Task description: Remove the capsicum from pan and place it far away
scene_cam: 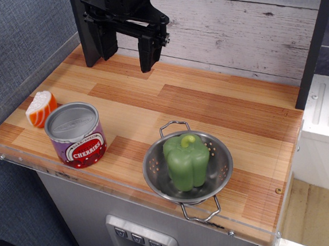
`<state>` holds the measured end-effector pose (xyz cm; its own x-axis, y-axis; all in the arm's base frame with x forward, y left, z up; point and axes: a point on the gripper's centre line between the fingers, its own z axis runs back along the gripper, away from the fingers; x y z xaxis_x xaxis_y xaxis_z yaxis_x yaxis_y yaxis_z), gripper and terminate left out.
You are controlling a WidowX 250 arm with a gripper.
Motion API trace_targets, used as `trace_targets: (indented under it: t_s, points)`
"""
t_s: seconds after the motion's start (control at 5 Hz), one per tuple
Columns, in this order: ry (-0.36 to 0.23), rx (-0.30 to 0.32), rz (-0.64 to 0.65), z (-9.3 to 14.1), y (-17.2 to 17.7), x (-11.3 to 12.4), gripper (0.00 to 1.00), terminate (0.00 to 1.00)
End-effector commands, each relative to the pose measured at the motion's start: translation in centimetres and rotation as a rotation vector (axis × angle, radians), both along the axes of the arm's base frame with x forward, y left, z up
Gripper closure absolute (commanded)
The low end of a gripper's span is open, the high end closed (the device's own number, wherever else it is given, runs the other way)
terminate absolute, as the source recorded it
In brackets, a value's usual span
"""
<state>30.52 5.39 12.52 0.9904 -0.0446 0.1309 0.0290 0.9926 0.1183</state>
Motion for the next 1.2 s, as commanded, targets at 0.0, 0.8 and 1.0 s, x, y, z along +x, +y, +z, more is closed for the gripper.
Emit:
trace_targets:
  t_s: [0.0, 0.8, 1.0]
  points:
    - [0.0, 0.0, 0.0, 0.0, 0.0, 0.0, 0.0, 0.0]
    - [-0.005, -0.08, -0.12, 0.4, -6.8, -5.4, 0.0, 0.0]
    - [0.008, -0.059, -0.152, -0.4, -8.1, -5.3, 0.0, 0.0]
